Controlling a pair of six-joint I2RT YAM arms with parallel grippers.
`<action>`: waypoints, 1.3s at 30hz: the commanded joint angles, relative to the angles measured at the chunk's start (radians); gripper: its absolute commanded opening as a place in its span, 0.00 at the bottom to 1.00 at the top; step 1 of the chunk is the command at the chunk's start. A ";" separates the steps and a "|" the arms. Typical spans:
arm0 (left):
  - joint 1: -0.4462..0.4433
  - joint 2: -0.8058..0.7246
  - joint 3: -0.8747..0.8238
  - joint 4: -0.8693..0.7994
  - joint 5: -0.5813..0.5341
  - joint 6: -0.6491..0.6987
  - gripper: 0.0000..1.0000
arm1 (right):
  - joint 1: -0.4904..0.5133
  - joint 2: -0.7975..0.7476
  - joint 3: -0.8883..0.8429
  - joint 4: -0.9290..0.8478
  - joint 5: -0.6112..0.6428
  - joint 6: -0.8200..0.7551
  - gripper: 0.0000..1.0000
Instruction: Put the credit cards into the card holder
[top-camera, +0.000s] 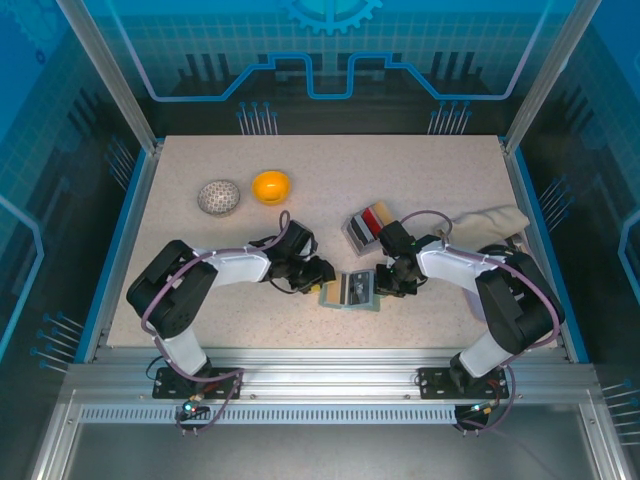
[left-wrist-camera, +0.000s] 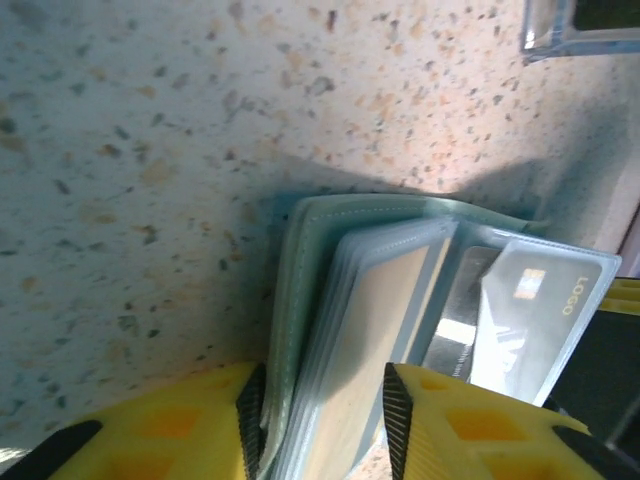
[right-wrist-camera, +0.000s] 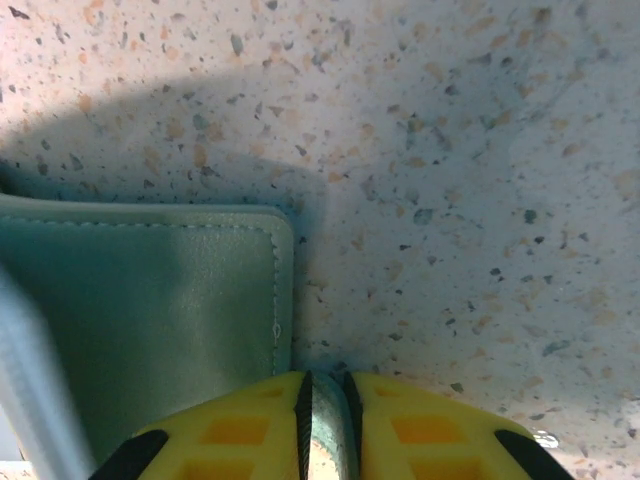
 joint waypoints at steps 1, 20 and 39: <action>-0.008 -0.040 -0.002 0.077 0.070 -0.028 0.36 | -0.001 0.038 -0.011 0.031 -0.029 0.000 0.19; -0.142 0.094 0.299 -0.213 0.055 0.166 0.37 | -0.024 -0.057 -0.019 -0.005 0.007 0.040 0.28; -0.156 0.169 0.311 -0.152 0.069 0.119 0.39 | -0.110 -0.191 -0.055 -0.067 -0.061 -0.004 0.19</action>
